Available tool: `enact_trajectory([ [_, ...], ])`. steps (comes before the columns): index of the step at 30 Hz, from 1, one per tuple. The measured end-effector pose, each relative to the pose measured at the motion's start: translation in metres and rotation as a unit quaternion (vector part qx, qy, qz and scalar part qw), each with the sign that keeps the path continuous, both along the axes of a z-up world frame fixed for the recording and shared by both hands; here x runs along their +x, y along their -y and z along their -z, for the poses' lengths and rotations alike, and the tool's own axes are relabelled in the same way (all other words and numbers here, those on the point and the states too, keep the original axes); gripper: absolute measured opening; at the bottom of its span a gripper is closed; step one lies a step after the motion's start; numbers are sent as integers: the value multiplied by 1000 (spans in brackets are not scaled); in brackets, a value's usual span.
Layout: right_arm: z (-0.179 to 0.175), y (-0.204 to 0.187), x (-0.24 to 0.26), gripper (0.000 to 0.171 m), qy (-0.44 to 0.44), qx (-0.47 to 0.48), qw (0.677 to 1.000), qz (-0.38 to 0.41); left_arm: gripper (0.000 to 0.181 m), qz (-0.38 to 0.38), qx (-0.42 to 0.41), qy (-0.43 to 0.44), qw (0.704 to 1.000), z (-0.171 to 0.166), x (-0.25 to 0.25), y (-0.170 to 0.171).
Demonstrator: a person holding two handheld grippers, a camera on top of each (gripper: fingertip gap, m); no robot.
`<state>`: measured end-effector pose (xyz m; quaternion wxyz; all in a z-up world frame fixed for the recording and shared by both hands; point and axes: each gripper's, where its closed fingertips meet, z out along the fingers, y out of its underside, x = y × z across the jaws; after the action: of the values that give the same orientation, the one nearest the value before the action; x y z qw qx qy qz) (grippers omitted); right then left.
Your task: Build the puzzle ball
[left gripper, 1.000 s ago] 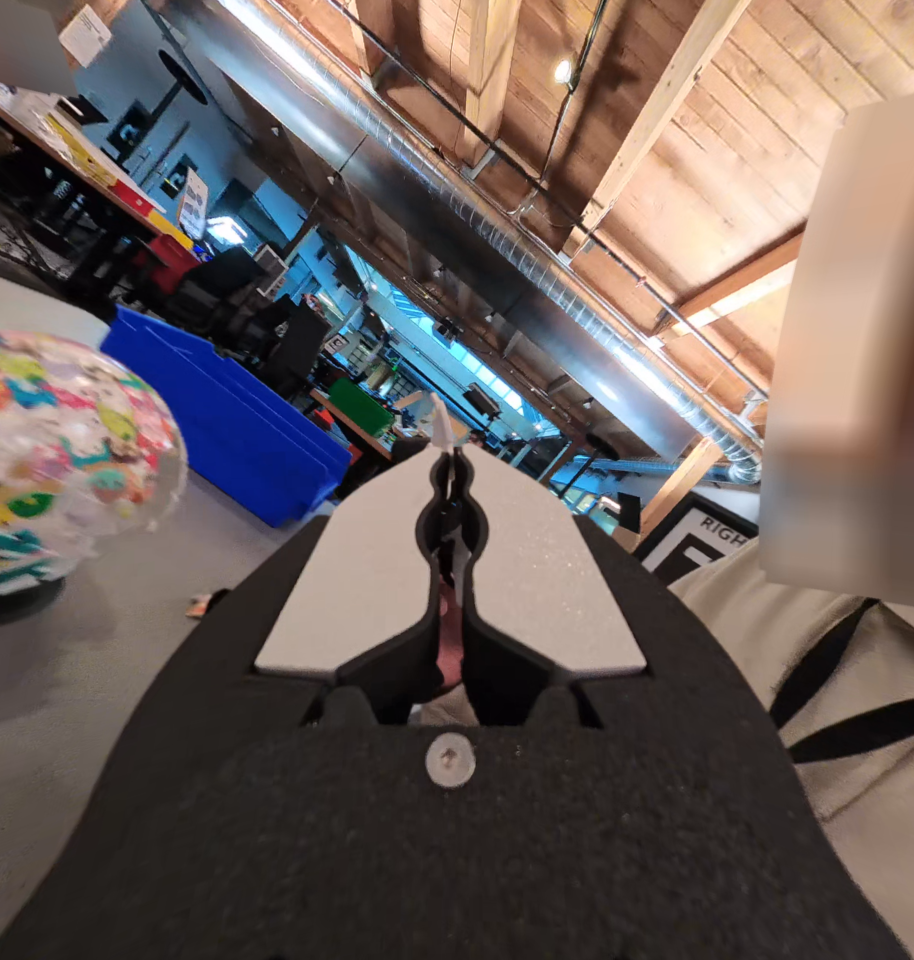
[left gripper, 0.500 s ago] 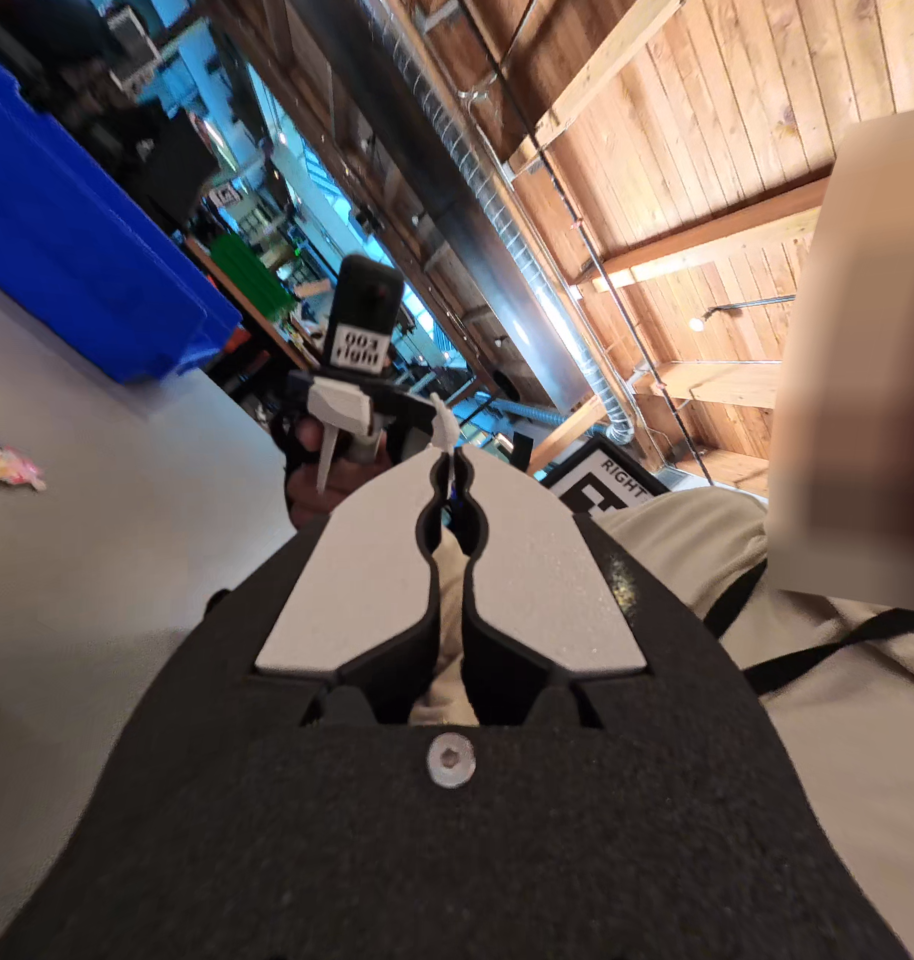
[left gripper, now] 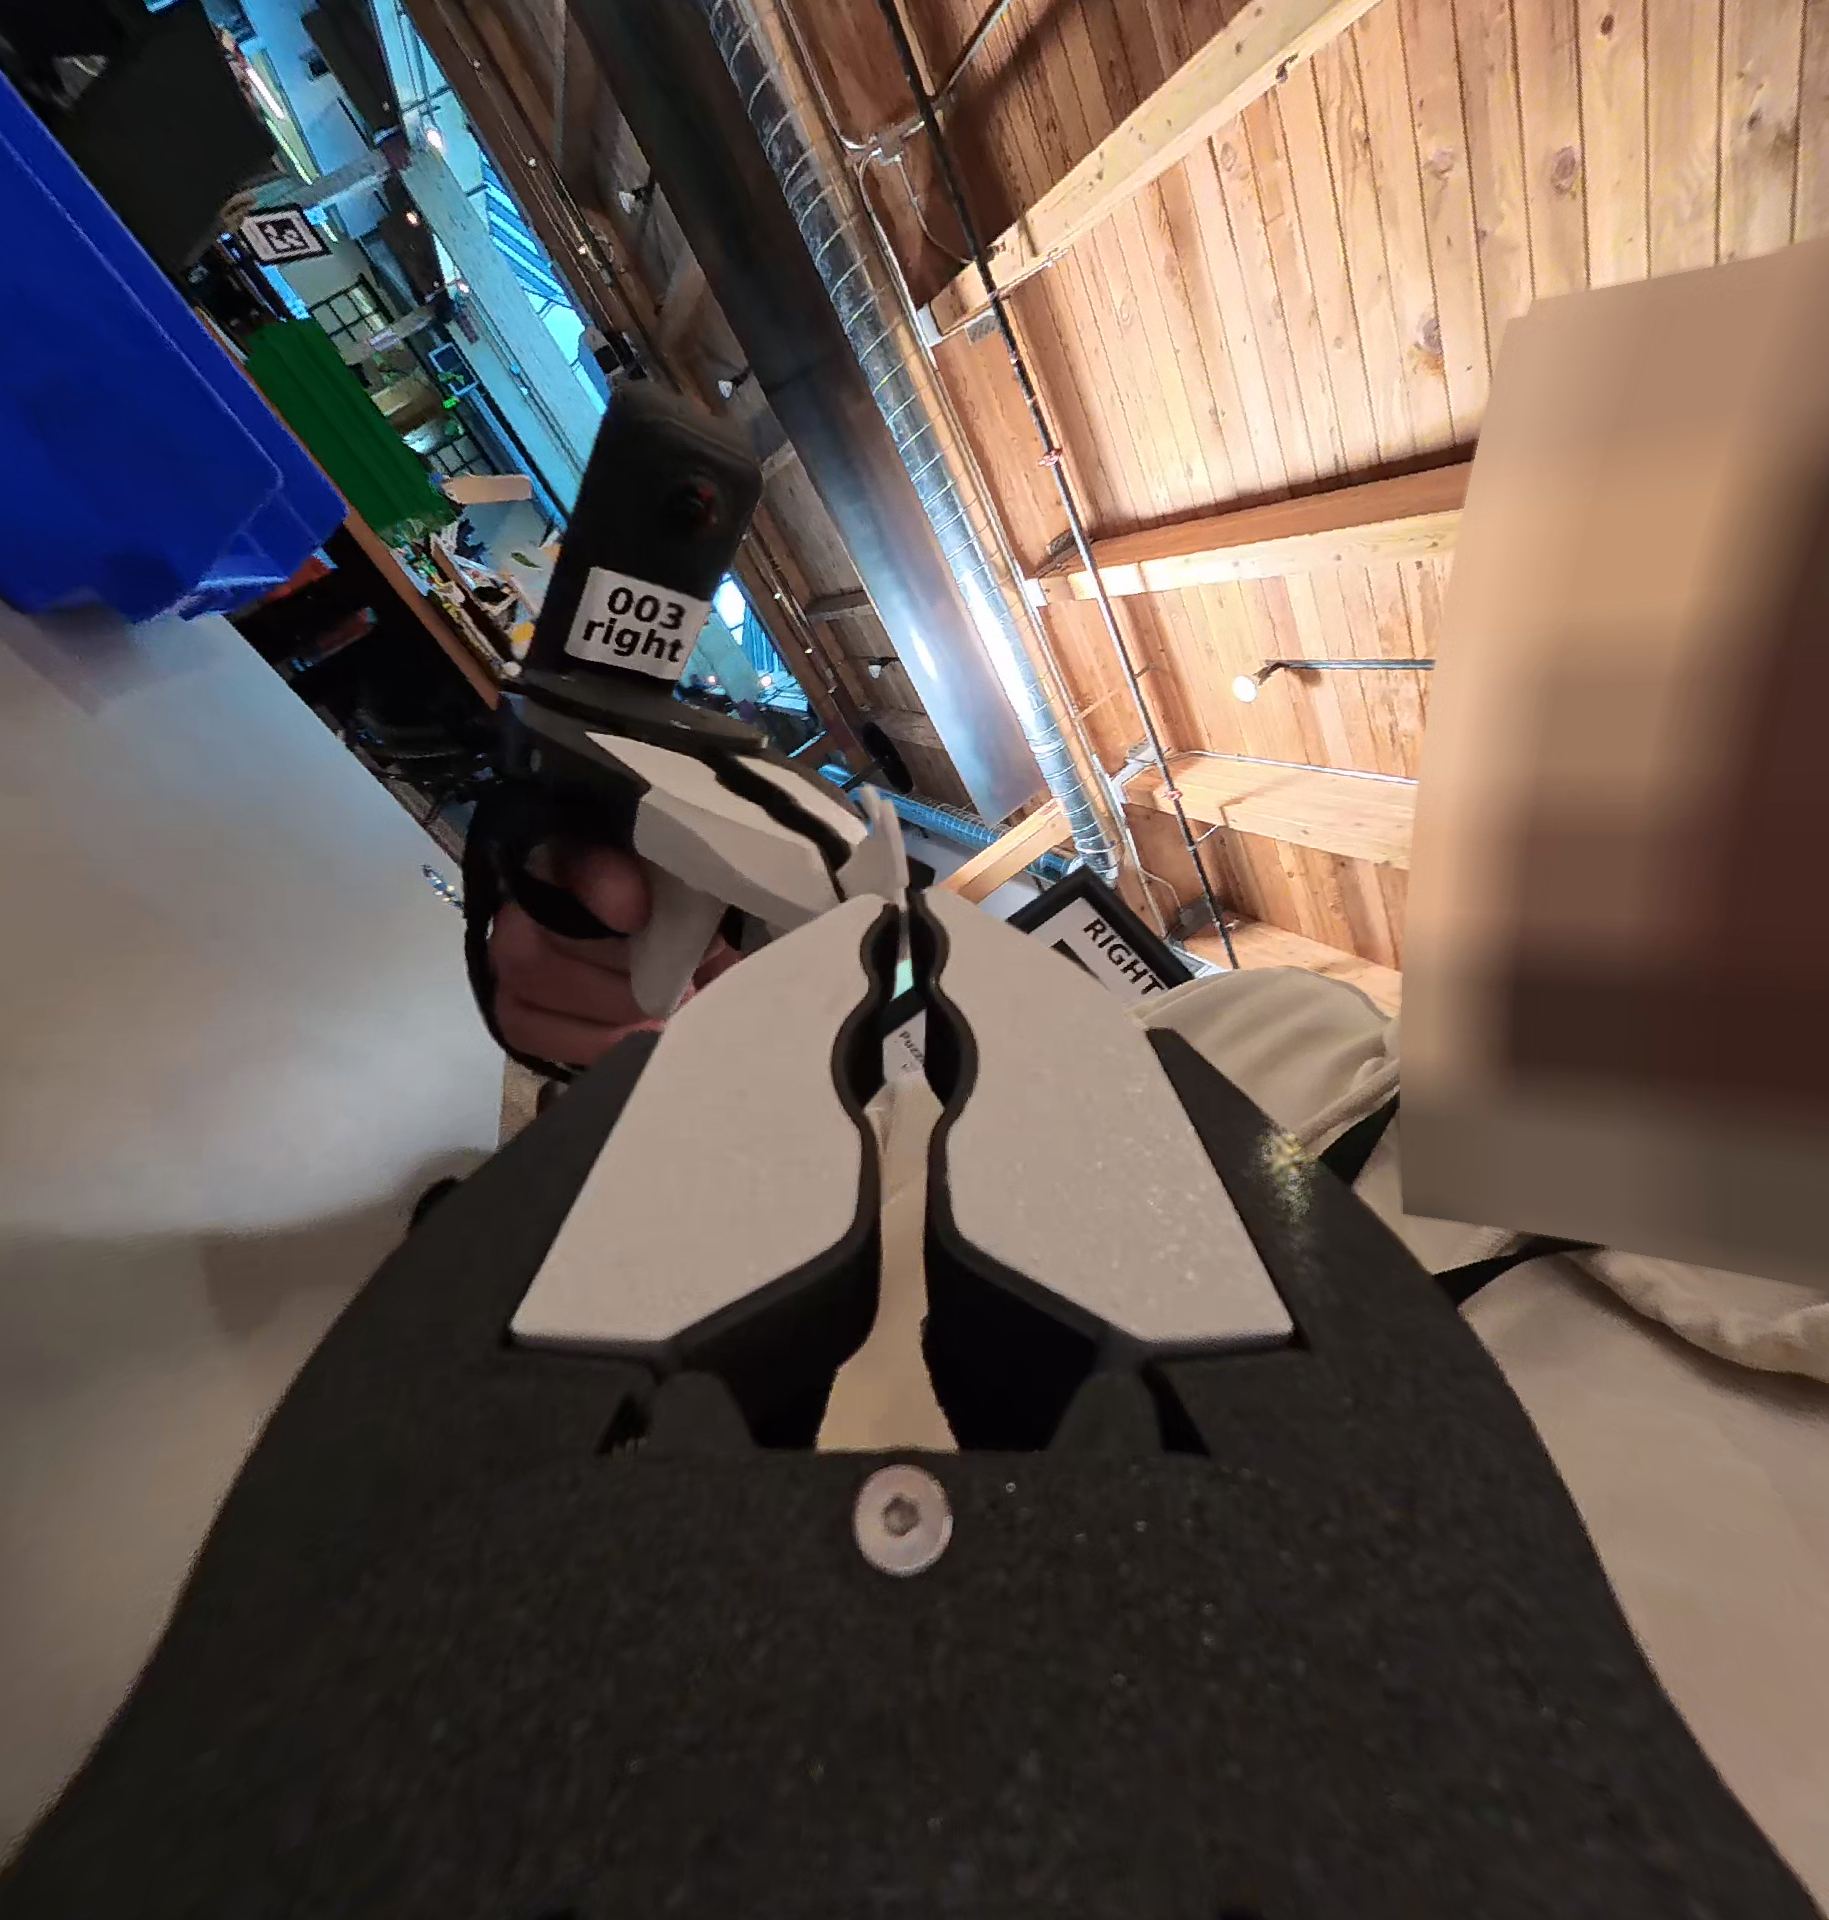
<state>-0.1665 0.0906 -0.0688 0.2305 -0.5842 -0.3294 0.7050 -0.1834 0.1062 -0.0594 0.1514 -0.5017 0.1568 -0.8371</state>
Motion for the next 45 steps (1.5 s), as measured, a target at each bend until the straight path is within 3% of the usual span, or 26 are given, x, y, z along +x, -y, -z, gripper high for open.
enact_trajectory([
  [20,5,1,2,3,-62,-119,989,-55,1,9,47,-23,999,3,2,4],
  [28,2,4,2,2,-60,-102,992,-54,2,16,72,-39,996,4,2,8],
  [31,1,2,2,2,-66,-96,992,-47,18,-6,107,-72,992,7,-1,3],
  [36,3,-15,9,3,-68,-78,995,6,21,-34,143,-126,981,19,2,-2],
  [42,-7,-53,17,2,-151,-87,974,144,21,-119,172,-183,961,32,11,-22],
  [45,-10,-58,16,2,-195,-110,962,154,21,-131,182,-182,958,23,13,-33],
])
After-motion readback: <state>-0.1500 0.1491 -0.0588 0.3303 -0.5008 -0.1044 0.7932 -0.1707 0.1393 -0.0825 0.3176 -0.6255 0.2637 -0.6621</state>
